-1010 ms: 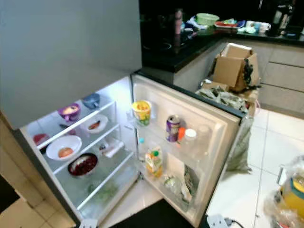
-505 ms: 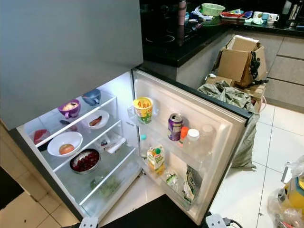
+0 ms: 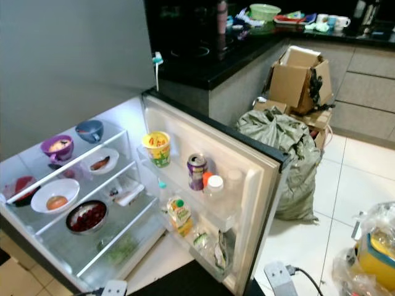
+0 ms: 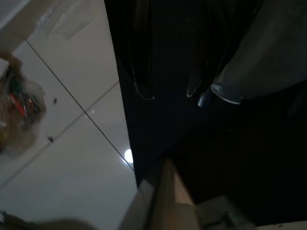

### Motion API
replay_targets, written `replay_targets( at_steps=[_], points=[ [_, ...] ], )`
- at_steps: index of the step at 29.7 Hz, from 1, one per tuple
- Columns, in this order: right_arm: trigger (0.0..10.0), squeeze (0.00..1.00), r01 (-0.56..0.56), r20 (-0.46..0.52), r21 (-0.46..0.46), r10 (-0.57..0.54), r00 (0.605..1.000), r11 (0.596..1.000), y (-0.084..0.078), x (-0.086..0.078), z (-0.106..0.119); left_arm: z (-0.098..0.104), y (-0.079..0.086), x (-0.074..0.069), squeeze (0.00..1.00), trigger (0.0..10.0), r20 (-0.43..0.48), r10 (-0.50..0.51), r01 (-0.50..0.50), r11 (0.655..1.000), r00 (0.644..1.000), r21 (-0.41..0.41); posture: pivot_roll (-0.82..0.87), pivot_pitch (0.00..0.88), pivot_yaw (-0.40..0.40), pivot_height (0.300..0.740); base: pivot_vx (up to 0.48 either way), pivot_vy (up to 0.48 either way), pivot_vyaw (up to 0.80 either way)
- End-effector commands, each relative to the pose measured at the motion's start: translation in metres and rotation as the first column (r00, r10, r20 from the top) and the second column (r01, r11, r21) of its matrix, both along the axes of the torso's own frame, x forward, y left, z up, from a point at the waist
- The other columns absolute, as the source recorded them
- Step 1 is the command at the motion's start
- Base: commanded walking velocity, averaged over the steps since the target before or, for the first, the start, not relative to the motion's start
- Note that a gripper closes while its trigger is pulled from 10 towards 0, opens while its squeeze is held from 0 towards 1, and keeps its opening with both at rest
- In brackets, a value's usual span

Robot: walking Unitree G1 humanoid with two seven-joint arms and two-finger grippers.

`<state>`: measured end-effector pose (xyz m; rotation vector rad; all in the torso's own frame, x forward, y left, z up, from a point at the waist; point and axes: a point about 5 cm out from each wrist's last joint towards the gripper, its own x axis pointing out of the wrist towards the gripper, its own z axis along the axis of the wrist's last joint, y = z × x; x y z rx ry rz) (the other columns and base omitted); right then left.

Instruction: Restocking fridge

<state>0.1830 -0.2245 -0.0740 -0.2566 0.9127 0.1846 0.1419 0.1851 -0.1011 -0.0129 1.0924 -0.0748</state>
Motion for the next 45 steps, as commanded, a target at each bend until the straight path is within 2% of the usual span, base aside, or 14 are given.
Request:
replay_targets(
  at_steps=[1, 6, 14, 19, 21, 22, 25, 26, 29, 34, 41, 42, 45],
  points=[
    [10.0, 0.0, -0.04, 0.029, 0.018, 0.04, 0.999, 0.999, 0.008, 0.009, 0.004, -0.001, 0.004, -0.005, 0.0, 10.0, -0.016, 0.015, -0.015, 1.0, 1.0, 0.011, -0.05, 0.0, 0.005, 0.74, 0.0, 0.0, 0.0],
    [10.0, 0.0, -0.093, 0.054, 0.032, 0.091, 0.994, 0.995, 0.013, 0.019, 0.008, -0.001, 0.004, -0.005, 0.0, 10.0, -0.012, 0.01, -0.01, 1.0, 1.0, 0.015, -0.05, 0.0, 0.003, 0.74, 0.0, 0.0, 0.0],
    [10.0, 0.0, -0.168, 0.052, 0.058, 0.165, 0.985, 0.984, 0.021, 0.02, 0.009, -0.001, 0.004, -0.003, 0.0, 10.0, 0.001, 0.014, -0.014, 1.0, 1.0, 0.018, -0.05, 0.0, 0.003, 0.74, 0.0, 0.0, 0.0],
    [10.0, 0.0, -0.168, 0.036, 0.054, 0.166, 0.985, 0.984, 0.021, 0.017, 0.007, 0.0, 0.004, -0.002, 0.0, 10.0, 0.004, 0.019, -0.019, 1.0, 1.0, 0.019, -0.05, 0.0, 0.003, 0.74, 0.0, 0.0, 0.0],
    [10.0, 0.0, -0.152, -0.013, 0.036, 0.153, 0.988, 0.988, 0.018, 0.006, 0.001, 0.0, 0.004, -0.002, 0.0, 10.0, 0.003, 0.024, -0.024, 0.999, 1.0, 0.024, -0.04, 0.0, 0.002, 0.74, 0.0, 0.0, 0.0],
    [10.0, 0.0, -0.152, -0.013, 0.036, 0.153, 0.988, 0.988, 0.018, 0.006, 0.001, 0.0, 0.004, -0.002, 0.0, 10.0, 0.003, 0.024, -0.024, 0.999, 1.0, 0.024, -0.04, 0.0, 0.002, 0.74, 0.0, 0.0, 0.0],
    [10.0, 0.0, -0.095, -0.106, 0.01, 0.096, 0.99, 0.995, 0.01, -0.018, -0.011, -0.001, 0.005, -0.003, 0.0, 10.0, -0.002, 0.028, -0.028, 0.999, 1.0, 0.039, -0.05, 0.0, 0.001, 0.74, 0.0, 0.0, 0.0],
    [10.0, 0.0, -0.095, -0.106, 0.01, 0.096, 0.99, 0.995, 0.01, -0.018, -0.011, -0.001, 0.005, -0.003, 0.0, 10.0, -0.002, 0.028, -0.028, 0.999, 1.0, 0.039, -0.05, 0.0, 0.001, 0.74, 0.0, 0.0, 0.0],
    [10.0, 0.0, -0.069, -0.161, 0.007, 0.07, 0.984, 0.998, 0.008, -0.033, -0.017, -0.001, 0.005, -0.004, 0.0, 10.0, -0.004, 0.027, -0.027, 0.999, 1.0, 0.043, -0.05, 0.0, 0.002, 0.74, 0.0, 0.0, -0.49],
    [10.0, 0.0, -0.059, -0.18, 0.009, 0.06, 0.982, 0.998, 0.007, -0.041, -0.02, -0.001, 0.006, -0.004, 0.0, 10.0, -0.007, 0.024, -0.023, 0.999, 1.0, 0.048, -0.05, 0.0, 0.004, 0.74, 0.0, 0.0, -0.47],
    [10.0, 0.0, -0.072, -0.103, 0.071, 0.079, 0.991, 0.995, 0.013, -0.027, -0.014, -0.001, 0.007, -0.005, 0.0, 10.0, -0.009, 0.019, -0.019, 0.998, 1.0, 0.053, -0.05, 0.0, 0.007, 0.74, 0.0, 0.0, 0.0],
    [10.0, 0.0, -0.069, -0.052, 0.13, 0.076, 0.996, 0.989, 0.017, -0.015, -0.008, -0.001, 0.007, -0.004, 0.0, 10.0, -0.009, 0.018, -0.017, 0.998, 1.0, 0.054, -0.05, 0.0, 0.007, 0.74, 0.0, 0.0, 0.0],
    [10.0, 0.0, -0.054, 0.02, 0.215, 0.051, 0.999, 0.975, 0.02, 0.003, 0.002, -0.001, 0.007, -0.004, 0.0, 10.0, -0.009, 0.015, -0.014, 0.998, 1.0, 0.056, -0.05, 0.0, 0.008, 0.74, 0.0, 0.0, 0.0]
  ],
)
